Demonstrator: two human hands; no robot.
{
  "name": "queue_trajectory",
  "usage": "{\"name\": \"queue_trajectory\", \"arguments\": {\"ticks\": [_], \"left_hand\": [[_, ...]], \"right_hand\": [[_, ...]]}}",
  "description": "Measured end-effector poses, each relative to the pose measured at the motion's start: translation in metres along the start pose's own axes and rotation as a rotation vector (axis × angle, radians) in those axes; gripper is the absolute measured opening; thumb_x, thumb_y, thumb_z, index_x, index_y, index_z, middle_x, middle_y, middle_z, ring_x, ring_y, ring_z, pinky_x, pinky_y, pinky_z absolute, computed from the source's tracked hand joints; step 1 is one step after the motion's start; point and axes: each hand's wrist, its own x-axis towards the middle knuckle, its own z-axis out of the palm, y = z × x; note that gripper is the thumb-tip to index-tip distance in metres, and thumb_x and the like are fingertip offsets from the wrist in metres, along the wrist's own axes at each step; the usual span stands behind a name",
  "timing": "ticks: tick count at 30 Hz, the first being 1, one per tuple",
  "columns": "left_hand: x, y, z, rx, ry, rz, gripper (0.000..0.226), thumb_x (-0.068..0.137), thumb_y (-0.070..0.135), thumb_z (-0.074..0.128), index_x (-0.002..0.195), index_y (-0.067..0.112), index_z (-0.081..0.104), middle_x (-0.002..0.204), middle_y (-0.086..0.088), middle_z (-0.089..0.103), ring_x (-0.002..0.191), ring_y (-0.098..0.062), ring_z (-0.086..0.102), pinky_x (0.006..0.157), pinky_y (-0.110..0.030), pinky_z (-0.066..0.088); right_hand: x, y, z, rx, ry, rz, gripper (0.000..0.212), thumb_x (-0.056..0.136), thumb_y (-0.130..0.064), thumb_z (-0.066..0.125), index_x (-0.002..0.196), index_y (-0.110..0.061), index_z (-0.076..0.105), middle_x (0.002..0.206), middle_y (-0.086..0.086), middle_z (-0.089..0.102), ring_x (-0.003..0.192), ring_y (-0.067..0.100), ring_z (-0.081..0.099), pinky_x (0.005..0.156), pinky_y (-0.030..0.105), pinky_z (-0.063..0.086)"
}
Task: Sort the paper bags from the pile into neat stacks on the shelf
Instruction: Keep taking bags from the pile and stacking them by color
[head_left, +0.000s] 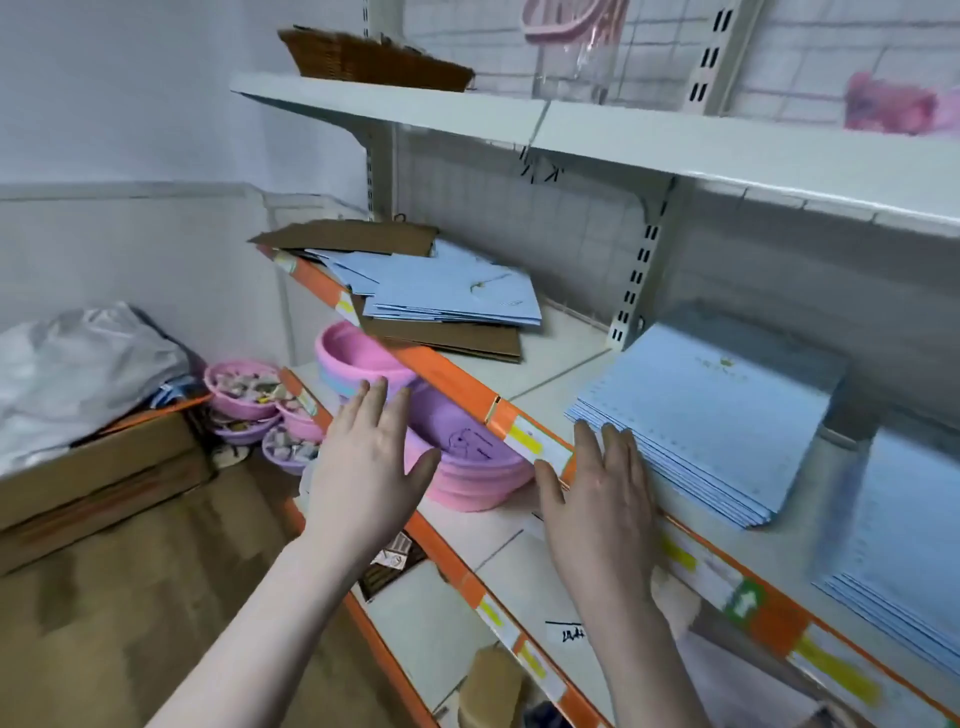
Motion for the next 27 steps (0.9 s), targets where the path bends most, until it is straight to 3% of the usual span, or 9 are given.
{"name": "queue_trajectory", "arguments": {"ticks": [4,8,10,14,22,24,25,27], "left_hand": [[0.061,-0.052,0.019,0.028,0.020,0.000,0.062,0.079,0.032,0.072,0.129,-0.002,0.053,0.134,-0.026,0.050,0.126,-0.043,0.045,0.104,-0.050,0.035],[0.130,-0.103,0.032,0.056,0.015,0.031,0.061,0.080,0.037,0.067,0.127,-0.001,0.055,0.132,-0.024,0.052,0.126,-0.042,0.046,0.101,-0.051,0.038],[0.161,-0.128,0.036,0.054,0.005,0.027,0.060,0.079,0.033,0.071,0.127,0.001,0.054,0.131,-0.025,0.052,0.126,-0.043,0.045,0.099,-0.053,0.040],[0.217,-0.170,0.042,0.049,0.020,0.014,0.059,0.083,0.037,0.061,0.128,0.000,0.054,0.134,-0.026,0.049,0.127,-0.043,0.043,0.102,-0.051,0.037],[0.324,-0.208,0.090,-0.077,-0.087,0.146,0.067,0.086,0.040,0.062,0.139,0.004,0.041,0.148,-0.021,0.033,0.141,-0.033,0.023,0.114,-0.039,0.016],[0.351,-0.212,0.108,-0.115,-0.115,0.238,0.069,0.084,0.043,0.063,0.137,0.003,0.044,0.145,-0.022,0.037,0.139,-0.035,0.026,0.114,-0.040,0.019],[0.363,-0.213,0.116,-0.137,-0.144,0.282,0.069,0.084,0.044,0.063,0.136,0.003,0.045,0.144,-0.022,0.038,0.138,-0.035,0.027,0.114,-0.041,0.020],[0.387,-0.211,0.130,-0.164,-0.213,0.355,0.068,0.086,0.044,0.061,0.138,0.004,0.043,0.145,-0.019,0.037,0.139,-0.034,0.025,0.115,-0.039,0.017]], "right_hand": [[0.051,-0.040,0.057,0.050,0.034,0.012,0.049,0.078,-0.027,0.073,0.118,-0.001,0.061,0.116,0.024,0.061,0.112,0.041,0.055,0.093,0.049,0.047],[0.111,-0.078,0.109,0.089,0.028,0.085,0.047,0.081,-0.032,0.057,0.117,-0.001,0.061,0.114,0.023,0.062,0.109,0.040,0.056,0.092,0.046,0.047],[0.137,-0.098,0.130,0.121,-0.013,0.112,0.047,0.082,-0.029,0.063,0.118,0.000,0.060,0.117,0.025,0.060,0.112,0.040,0.054,0.095,0.048,0.046],[0.178,-0.135,0.161,0.119,-0.056,0.148,0.047,0.082,-0.029,0.068,0.120,-0.003,0.060,0.121,0.025,0.057,0.116,0.041,0.052,0.096,0.048,0.043],[0.216,-0.167,0.203,-0.009,-0.222,0.229,0.055,0.098,-0.046,0.033,0.146,-0.020,0.025,0.155,0.007,0.019,0.143,0.024,0.010,0.115,0.034,0.009],[0.219,-0.175,0.211,-0.060,-0.226,0.314,0.053,0.098,-0.045,0.034,0.144,-0.017,0.031,0.150,0.012,0.028,0.140,0.028,0.020,0.114,0.037,0.017],[0.220,-0.179,0.216,-0.079,-0.170,0.348,0.052,0.096,-0.044,0.037,0.137,-0.012,0.042,0.141,0.018,0.040,0.133,0.034,0.034,0.109,0.041,0.028],[0.221,-0.187,0.223,-0.097,-0.046,0.421,0.051,0.088,-0.043,0.042,0.117,-0.005,0.059,0.115,0.023,0.059,0.109,0.041,0.056,0.091,0.047,0.047]]}}
